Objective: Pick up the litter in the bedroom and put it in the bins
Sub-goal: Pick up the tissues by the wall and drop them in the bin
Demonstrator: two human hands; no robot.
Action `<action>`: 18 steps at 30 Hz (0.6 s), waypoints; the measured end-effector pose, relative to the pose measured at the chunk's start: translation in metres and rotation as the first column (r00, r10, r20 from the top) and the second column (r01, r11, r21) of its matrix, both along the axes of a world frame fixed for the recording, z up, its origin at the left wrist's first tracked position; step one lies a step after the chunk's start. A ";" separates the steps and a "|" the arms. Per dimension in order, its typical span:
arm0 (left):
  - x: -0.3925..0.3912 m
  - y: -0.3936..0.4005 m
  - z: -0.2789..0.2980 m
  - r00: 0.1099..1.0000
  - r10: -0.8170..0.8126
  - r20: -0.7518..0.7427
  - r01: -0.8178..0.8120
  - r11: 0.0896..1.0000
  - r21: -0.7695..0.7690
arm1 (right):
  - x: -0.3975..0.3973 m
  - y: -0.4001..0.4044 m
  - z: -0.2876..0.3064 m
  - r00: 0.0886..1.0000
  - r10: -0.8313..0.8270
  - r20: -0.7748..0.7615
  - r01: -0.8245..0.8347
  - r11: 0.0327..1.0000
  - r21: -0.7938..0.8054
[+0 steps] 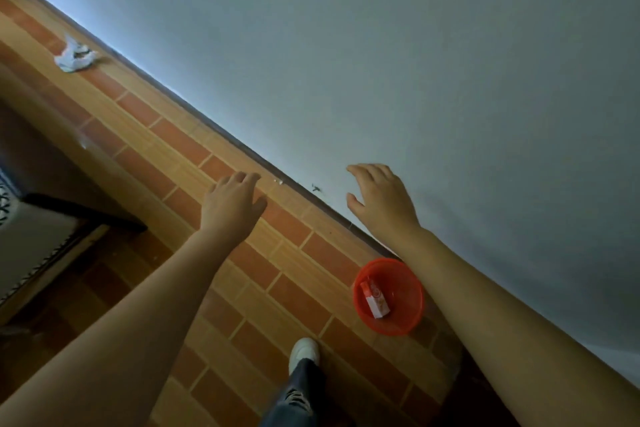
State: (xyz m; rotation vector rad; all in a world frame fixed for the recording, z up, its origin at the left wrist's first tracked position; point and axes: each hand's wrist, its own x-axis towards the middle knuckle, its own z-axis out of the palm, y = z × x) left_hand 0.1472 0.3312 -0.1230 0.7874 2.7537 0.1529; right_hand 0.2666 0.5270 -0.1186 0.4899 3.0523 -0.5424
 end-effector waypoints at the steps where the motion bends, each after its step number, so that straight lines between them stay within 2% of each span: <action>1: -0.005 -0.010 0.019 0.999 0.028 -0.028 -0.028 1.000 0.000 | -0.009 -0.006 0.021 0.999 0.032 -0.008 -0.032 0.999 0.009; 7: -0.018 -0.062 0.101 0.978 0.168 -0.127 -0.163 0.986 0.046 | -0.047 -0.039 0.104 0.988 0.155 -0.026 -0.153 0.985 0.077; 18: -0.016 -0.134 0.160 0.849 0.479 -0.221 -0.456 0.877 0.150 | -0.110 -0.091 0.158 0.907 0.418 -0.054 -0.416 0.908 0.056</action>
